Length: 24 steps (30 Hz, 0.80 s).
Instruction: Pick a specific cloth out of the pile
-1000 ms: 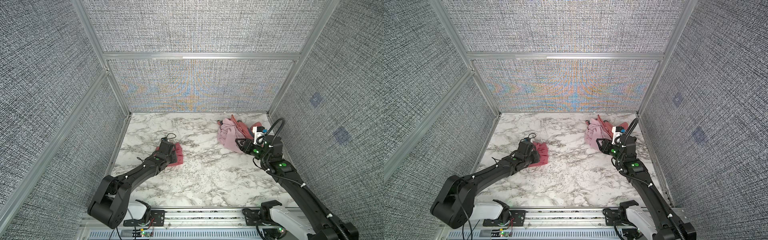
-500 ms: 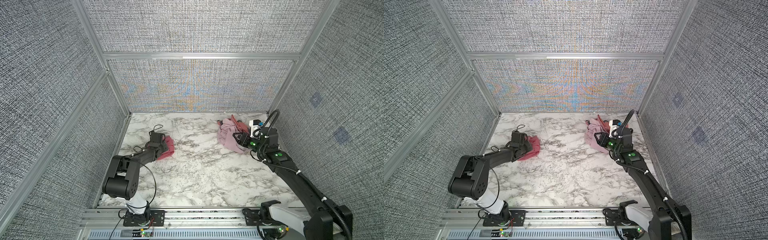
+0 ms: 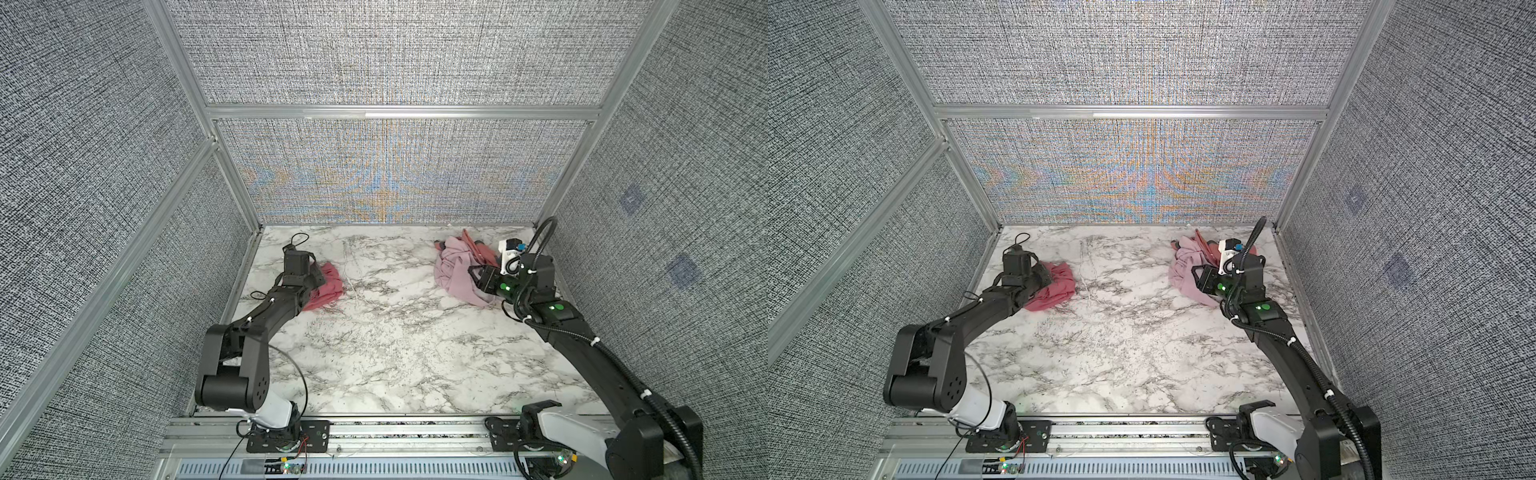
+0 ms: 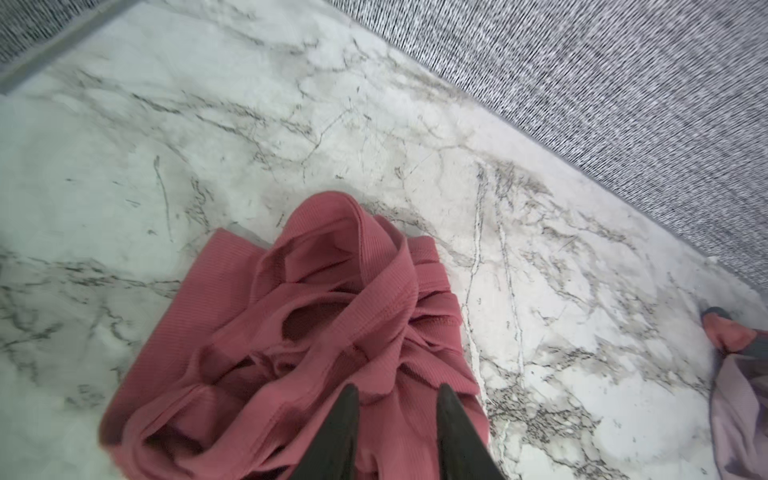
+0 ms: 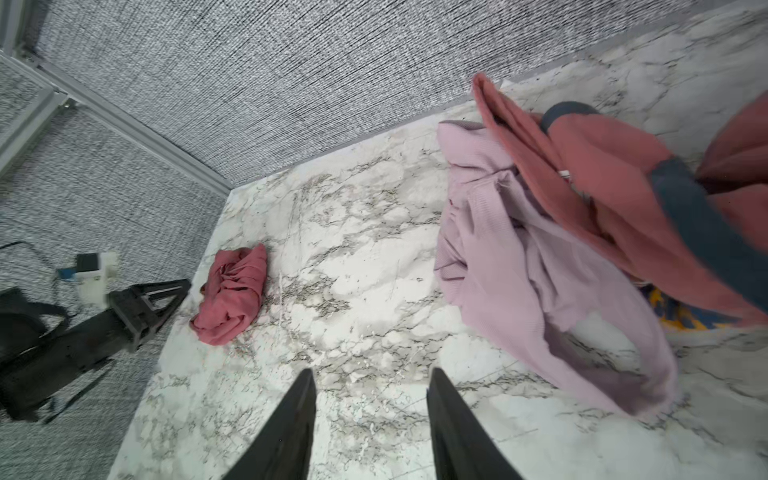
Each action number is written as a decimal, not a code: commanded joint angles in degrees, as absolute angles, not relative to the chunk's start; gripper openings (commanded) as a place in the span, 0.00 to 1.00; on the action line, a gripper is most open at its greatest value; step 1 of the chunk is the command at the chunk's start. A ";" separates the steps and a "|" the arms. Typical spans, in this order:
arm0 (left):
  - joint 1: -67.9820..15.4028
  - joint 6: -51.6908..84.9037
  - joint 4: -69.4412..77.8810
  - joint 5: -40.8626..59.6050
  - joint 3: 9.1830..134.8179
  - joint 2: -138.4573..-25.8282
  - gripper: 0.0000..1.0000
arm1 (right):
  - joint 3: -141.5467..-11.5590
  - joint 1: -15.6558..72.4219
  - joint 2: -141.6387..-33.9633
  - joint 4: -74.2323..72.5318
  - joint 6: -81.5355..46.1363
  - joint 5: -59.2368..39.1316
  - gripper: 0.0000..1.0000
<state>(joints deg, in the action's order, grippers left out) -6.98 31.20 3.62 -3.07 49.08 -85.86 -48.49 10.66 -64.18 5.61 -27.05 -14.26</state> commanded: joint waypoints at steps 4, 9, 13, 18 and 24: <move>-6.94 24.62 8.58 -8.43 43.58 -75.50 0.40 | -46.59 9.37 -64.24 5.26 -21.81 -0.24 0.46; -6.94 19.15 16.38 -14.94 37.05 -69.55 0.45 | -42.78 8.66 -66.73 -0.99 -18.06 14.04 0.51; -6.94 16.57 22.76 -17.27 32.64 -67.43 0.55 | -38.94 8.28 -70.65 -11.16 -13.79 23.61 0.53; -6.94 7.44 36.21 -18.31 24.73 -67.54 0.59 | -33.06 8.09 -76.91 -26.42 -6.43 29.75 0.56; -6.92 6.00 47.25 -23.28 17.67 -67.80 0.60 | -28.53 8.09 -79.62 -35.91 -1.38 32.37 0.57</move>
<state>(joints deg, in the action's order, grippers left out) -6.98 8.27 37.19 -19.66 19.51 -67.53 -29.76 8.01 -79.35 -26.24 -5.34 28.97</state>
